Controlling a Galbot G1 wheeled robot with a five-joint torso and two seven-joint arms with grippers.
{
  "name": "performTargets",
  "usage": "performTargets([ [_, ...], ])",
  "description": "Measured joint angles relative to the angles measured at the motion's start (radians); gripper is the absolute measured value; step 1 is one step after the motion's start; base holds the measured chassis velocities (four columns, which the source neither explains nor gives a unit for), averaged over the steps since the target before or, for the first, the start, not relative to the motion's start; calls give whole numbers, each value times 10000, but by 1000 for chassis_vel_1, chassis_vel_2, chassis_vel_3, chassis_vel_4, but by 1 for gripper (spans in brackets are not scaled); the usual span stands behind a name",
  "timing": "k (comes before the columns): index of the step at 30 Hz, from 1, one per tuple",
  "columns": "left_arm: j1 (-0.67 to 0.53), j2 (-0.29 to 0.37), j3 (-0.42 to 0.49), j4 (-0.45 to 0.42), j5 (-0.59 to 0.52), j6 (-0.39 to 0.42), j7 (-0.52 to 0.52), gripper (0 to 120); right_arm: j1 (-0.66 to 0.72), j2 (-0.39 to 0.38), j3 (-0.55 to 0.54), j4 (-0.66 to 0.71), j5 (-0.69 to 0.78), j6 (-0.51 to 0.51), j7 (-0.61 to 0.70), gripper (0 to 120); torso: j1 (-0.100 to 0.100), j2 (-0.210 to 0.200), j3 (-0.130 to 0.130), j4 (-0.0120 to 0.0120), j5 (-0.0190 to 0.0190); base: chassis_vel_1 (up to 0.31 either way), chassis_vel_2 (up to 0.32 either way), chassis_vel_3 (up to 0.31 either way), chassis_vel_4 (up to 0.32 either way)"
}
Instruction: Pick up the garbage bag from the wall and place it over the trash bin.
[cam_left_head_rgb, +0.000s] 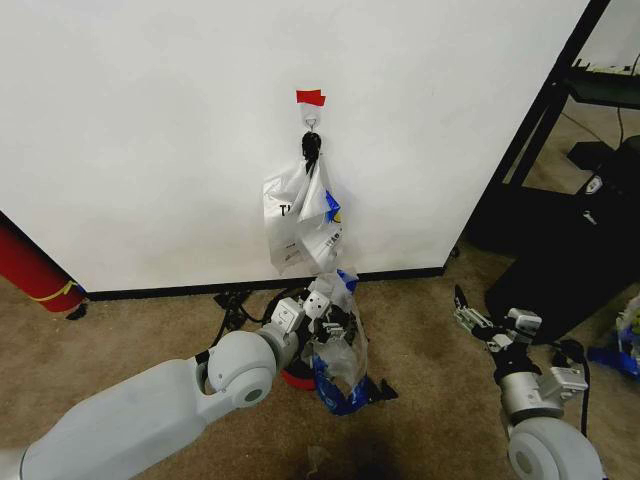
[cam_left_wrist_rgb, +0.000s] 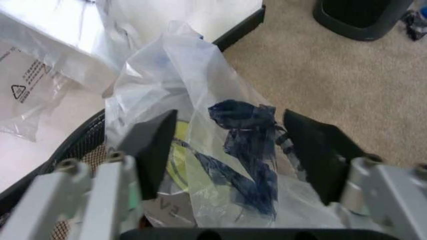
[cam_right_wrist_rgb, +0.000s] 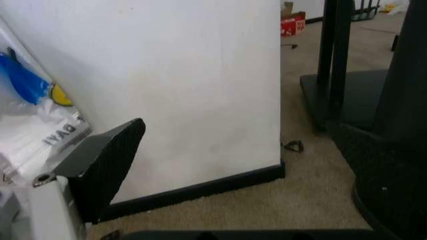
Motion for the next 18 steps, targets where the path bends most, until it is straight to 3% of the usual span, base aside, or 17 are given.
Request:
performTargets([
  [15, 194, -18, -51, 143, 163, -240, -17, 4, 31, 6, -76, -49, -6, -23, 13, 100, 0, 0, 0, -1, -1, 0, 0, 0, 0],
  [18, 263, 6, -266, 74, 126, -268, -78, 0, 91, -29, -161, -81, 99, -120, 82, 100, 0, 0, 0, -1, -1, 0, 0, 0, 0],
])
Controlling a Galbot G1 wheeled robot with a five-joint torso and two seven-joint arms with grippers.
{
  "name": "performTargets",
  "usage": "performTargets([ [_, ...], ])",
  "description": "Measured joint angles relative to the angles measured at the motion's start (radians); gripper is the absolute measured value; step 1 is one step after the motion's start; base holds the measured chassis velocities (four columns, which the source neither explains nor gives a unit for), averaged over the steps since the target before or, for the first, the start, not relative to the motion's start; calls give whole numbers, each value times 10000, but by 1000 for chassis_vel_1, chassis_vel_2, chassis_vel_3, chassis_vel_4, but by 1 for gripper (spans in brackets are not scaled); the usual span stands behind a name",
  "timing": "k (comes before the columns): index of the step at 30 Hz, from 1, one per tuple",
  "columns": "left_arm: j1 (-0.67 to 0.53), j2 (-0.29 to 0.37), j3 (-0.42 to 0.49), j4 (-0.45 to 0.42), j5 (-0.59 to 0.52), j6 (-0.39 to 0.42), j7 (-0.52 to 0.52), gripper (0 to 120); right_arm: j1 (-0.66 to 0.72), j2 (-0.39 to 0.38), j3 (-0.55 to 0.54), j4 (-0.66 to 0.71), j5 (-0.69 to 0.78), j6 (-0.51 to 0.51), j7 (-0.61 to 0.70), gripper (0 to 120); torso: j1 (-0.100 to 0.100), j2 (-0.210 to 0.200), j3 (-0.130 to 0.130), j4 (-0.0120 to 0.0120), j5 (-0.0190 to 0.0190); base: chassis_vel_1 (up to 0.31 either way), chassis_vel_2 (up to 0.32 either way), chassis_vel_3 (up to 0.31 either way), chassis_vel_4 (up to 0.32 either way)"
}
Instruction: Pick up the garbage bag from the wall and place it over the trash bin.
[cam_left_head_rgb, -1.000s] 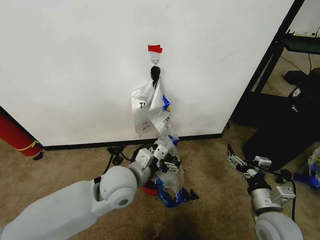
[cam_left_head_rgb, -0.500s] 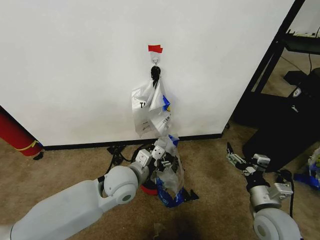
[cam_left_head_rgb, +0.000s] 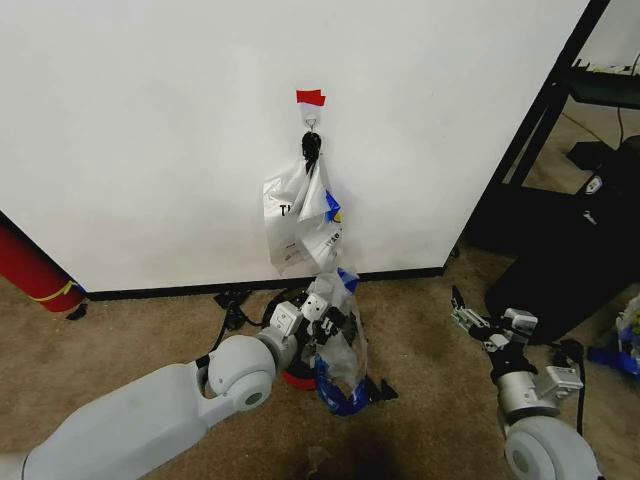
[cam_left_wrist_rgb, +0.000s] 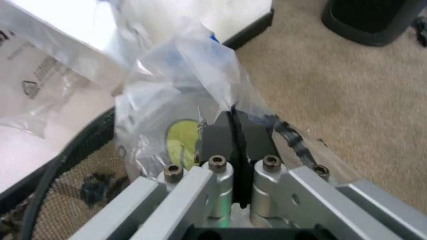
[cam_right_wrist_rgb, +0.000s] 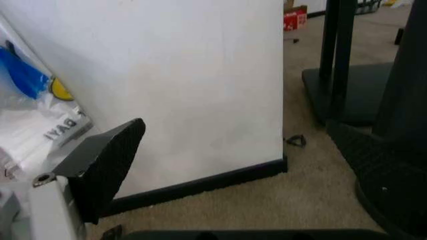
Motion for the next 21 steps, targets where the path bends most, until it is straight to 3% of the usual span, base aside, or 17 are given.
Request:
performTargets([
  [12, 711, 503, -1115, -458, -332, 8, -160, 0, 790, -885, -1262, 111, 1292, -1495, 342, 100, 0, 0, 0, 1, 0, 0, 0, 0, 0],
  [16, 1049, 441, -1332, -560, -339, 21, -281, 0, 2646, -2059, -3101, 116, 2423, -3350, 444, 100, 0, 0, 0, 5, -1, 0, 0, 0, 0],
  [21, 1156, 412, -1382, -562, -333, 39, -328, 0, 4219, -2579, -4513, -255, 2933, -4317, 554, 100, 0, 0, 0, 3, -2, 0, 0, 0, 0],
])
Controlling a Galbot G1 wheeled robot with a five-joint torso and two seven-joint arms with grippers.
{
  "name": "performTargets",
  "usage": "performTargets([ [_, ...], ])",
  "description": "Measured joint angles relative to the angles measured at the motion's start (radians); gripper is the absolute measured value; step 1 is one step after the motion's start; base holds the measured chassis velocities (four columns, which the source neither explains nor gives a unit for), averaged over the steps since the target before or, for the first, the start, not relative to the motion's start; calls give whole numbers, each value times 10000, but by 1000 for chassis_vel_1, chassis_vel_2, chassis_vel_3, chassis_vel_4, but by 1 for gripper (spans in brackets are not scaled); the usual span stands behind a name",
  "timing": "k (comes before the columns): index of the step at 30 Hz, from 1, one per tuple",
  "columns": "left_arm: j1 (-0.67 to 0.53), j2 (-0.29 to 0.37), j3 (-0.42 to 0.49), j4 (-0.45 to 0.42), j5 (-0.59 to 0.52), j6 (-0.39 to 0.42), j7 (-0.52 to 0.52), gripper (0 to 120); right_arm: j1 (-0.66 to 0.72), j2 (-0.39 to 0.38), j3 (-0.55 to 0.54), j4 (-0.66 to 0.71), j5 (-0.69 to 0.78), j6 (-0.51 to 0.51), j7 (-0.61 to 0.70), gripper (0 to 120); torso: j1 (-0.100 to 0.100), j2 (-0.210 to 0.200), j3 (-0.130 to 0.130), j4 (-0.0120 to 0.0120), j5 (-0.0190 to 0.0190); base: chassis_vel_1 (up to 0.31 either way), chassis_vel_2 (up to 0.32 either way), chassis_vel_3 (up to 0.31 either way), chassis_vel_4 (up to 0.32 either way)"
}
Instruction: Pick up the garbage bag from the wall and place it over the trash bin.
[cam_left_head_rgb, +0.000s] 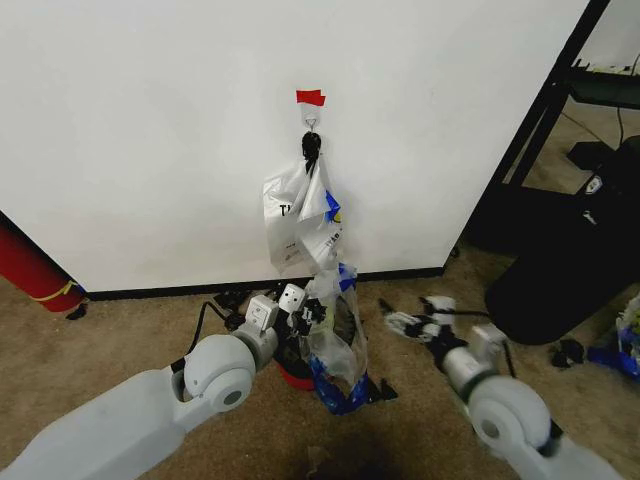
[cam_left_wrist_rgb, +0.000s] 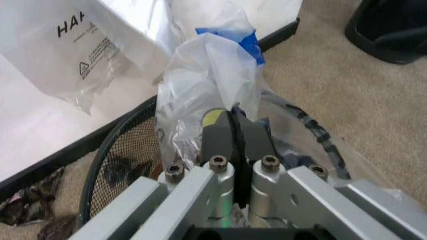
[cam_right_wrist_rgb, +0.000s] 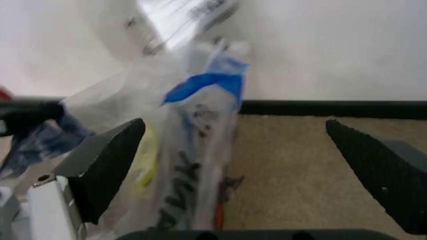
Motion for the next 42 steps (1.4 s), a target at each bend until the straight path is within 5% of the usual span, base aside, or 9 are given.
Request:
performTargets([
  [14, 102, 20, -131, 86, 12, -36, 8, 0, 2092, 947, -1255, -308, 2958, -3094, 2914, 100, 0, -1, 0, 0, 1, 0, 0, 0, 0],
  [24, 30, -60, -65, 272, 27, -95, 46, 0, 3178, 1352, -1942, -1375, 4468, -3180, 4293, 100, 0, 0, 0, -3, 2, 0, 0, 0, 0],
  [42, 377, -142, -236, 339, 298, -245, 123, 0, 4175, 1993, -2807, -2796, 4642, -3133, 4631, 98, 0, -1, 0, -2, 3, 0, 0, 0, 0],
])
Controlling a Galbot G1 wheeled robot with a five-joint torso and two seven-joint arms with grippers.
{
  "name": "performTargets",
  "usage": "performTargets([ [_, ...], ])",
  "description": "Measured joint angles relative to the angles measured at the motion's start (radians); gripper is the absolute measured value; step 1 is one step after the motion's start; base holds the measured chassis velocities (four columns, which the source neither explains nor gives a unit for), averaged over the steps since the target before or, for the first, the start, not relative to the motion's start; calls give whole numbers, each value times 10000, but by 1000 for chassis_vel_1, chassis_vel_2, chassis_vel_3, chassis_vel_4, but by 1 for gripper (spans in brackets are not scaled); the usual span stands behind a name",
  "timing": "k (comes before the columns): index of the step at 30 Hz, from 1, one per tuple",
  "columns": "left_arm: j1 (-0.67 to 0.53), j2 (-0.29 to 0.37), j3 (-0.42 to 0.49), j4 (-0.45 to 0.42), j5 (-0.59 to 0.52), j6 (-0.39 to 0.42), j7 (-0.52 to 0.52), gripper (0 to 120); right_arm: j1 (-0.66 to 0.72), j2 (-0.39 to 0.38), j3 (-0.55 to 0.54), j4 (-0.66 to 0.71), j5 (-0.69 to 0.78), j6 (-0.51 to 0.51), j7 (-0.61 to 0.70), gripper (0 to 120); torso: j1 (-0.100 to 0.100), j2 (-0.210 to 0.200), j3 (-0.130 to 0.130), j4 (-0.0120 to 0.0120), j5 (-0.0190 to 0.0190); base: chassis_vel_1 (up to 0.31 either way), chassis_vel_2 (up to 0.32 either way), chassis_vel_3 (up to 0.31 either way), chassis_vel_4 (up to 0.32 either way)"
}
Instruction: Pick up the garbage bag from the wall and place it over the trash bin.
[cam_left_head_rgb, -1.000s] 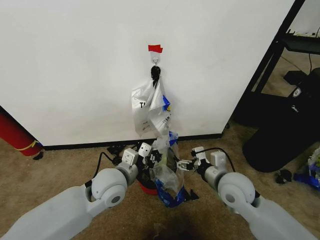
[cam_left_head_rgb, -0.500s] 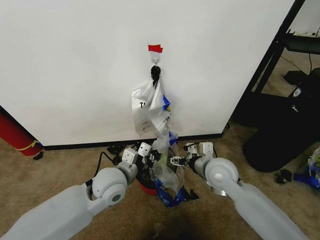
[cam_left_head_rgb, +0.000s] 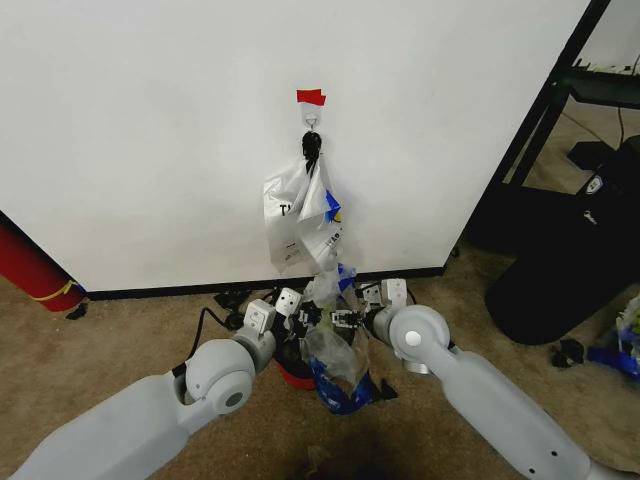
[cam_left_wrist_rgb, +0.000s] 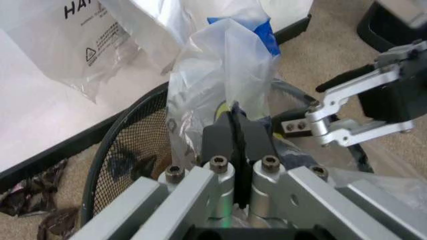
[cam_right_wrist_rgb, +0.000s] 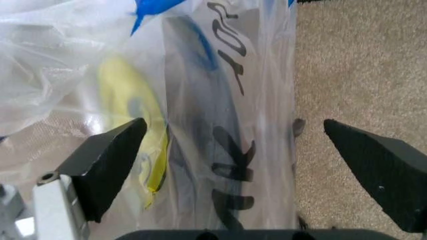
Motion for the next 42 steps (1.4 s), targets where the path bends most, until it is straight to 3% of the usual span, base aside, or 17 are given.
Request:
performTargets([
  [12, 27, 44, -44, 11, 55, -59, 2, 0, -169, 40, -68, 31, -5, 17, 107, 54, 0, 0, 0, 0, 0, 0, 0, 0, 0],
  [17, 46, 50, -63, 31, 59, -69, 0, 0, -182, 39, -33, 6, 8, 20, 123, 41, 0, 0, -1, 0, 0, 0, 0, 0, 0],
  [19, 76, 69, -84, 50, 66, -83, -12, 0, -207, 50, -28, -24, -3, 24, 154, 29, 0, 1, -1, 0, 0, 0, 0, 0, 0],
  [23, 101, 99, -97, 63, 67, -91, -21, 0, -254, 95, 35, -29, -22, 30, 169, 20, 0, 2, 0, 1, 0, 0, 0, 0, 0],
  [25, 110, 125, -109, 83, 67, -102, -45, 0, -345, 113, 93, -17, -91, 35, 168, 5, 0, 2, 0, 0, 0, 0, 0, 0, 0],
  [39, 85, 343, -399, 11, -59, -91, -233, 0, -1028, 119, 776, 476, -554, 48, -319, 1, 0, 2, 0, 0, -1, 0, 0, 0, 0],
  [42, 237, 582, -895, -194, -290, -61, -391, 0, -1507, 71, 1291, 814, -806, 59, -704, 1, 0, 2, 0, 0, 0, 0, 0, 0, 0],
])
